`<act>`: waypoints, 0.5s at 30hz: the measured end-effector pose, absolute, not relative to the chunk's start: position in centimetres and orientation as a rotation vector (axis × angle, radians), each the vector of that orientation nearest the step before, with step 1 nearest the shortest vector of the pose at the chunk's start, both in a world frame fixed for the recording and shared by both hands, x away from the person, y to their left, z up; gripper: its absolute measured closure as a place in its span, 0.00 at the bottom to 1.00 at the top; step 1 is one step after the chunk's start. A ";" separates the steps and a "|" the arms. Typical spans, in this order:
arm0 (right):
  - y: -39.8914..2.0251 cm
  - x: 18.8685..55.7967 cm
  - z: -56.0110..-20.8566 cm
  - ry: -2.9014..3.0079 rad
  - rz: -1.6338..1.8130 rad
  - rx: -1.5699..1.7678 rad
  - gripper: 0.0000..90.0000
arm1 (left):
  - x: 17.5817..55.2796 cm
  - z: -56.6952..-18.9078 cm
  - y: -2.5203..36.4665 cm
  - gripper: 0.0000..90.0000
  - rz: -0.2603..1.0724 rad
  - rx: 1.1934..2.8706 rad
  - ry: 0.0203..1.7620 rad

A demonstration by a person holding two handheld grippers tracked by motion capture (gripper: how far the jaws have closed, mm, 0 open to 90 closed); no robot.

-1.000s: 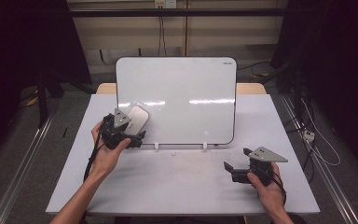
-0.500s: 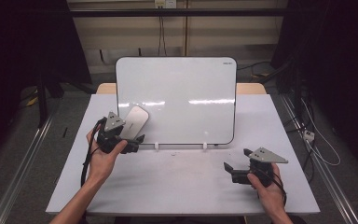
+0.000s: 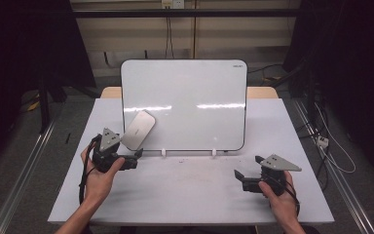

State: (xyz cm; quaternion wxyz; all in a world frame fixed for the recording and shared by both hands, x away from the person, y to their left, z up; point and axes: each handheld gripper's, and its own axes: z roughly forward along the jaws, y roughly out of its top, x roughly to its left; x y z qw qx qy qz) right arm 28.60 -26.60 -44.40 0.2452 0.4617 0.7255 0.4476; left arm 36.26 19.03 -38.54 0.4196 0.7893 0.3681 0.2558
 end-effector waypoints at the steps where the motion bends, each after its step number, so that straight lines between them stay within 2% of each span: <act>1: -26.6 28.6 -44.4 1.980 1.222 1.260 0.07 | 36.1 -38.6 19.1 0.06 0.645 1.982 0.925; 6: -26.6 28.6 -44.4 1.979 1.220 1.262 0.07 | 35.3 -39.2 19.5 0.06 0.596 1.991 0.936; 15: -26.6 28.7 -44.5 1.985 1.218 1.261 0.07 | 33.8 -40.4 20.3 0.06 0.586 2.001 0.959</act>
